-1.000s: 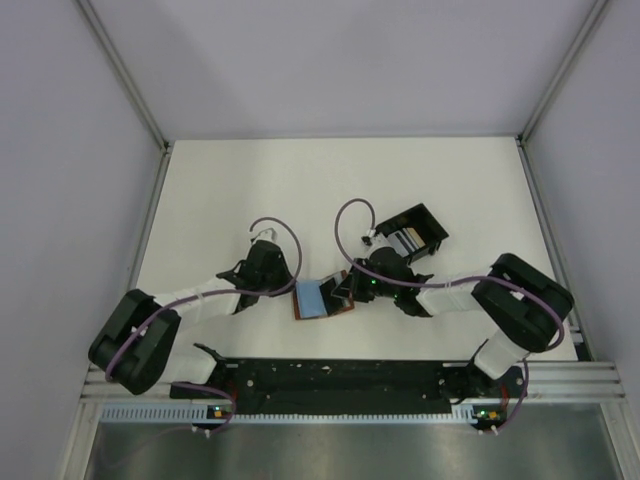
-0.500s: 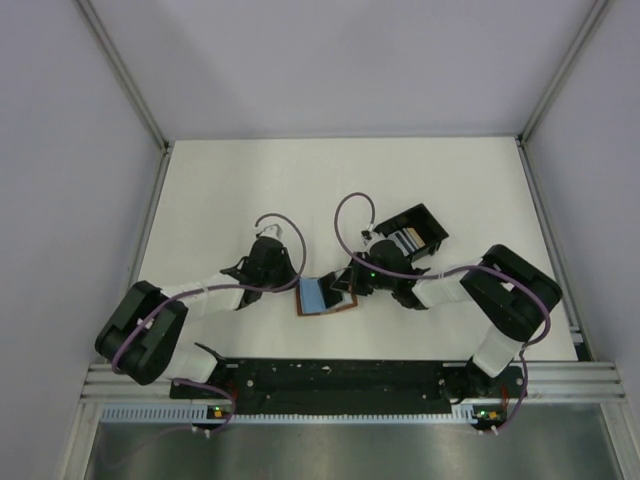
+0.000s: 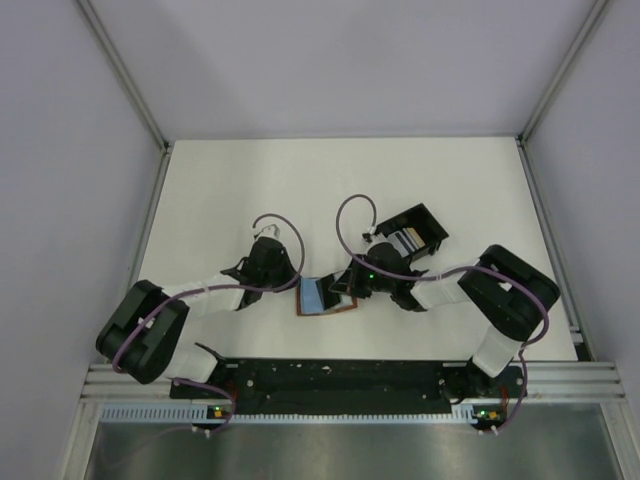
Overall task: Put the credit cards into the card holder
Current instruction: Insert the credit card into the card holder.
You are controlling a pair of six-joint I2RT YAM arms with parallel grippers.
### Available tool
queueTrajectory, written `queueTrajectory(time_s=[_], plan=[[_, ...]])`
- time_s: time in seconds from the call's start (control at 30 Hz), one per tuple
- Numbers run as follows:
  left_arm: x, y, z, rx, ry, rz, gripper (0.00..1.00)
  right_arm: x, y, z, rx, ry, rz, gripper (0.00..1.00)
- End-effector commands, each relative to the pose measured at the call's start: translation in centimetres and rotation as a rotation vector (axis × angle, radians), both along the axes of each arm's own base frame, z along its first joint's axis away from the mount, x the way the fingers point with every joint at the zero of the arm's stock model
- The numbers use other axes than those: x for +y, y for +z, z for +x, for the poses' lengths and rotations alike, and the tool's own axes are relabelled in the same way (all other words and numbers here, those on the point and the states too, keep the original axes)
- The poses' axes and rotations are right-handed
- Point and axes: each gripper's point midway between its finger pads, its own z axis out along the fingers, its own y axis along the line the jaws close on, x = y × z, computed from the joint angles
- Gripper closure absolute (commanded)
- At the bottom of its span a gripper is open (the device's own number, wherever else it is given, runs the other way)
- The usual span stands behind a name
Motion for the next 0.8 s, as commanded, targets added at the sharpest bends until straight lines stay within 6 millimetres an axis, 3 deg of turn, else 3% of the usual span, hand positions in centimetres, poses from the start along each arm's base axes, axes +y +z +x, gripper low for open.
queueTrajectory(time_s=[0.0,0.23,0.43,0.77], plan=[[0.6,-2.1,-2.0,0.096,0.025,0.002,1.00,0.5,-1.9,-2.0,0.058,0.017,-0.054,1.00],[1.0,-2.2,-2.4,0.103,0.057,-0.002,1.00,0.4,-2.7,-2.3,0.078,-0.006,-0.126,1.00],[2.3,-2.8,-2.9,0.118,0.136,0.012,1.00,-0.5,-1.5,-1.0,0.042,-0.096,-0.146,1.00],[2.2,-3.2,-4.1,0.145,0.219,-0.052,1.00,0.9,-2.2,-3.3,0.057,-0.047,-0.137,0.95]])
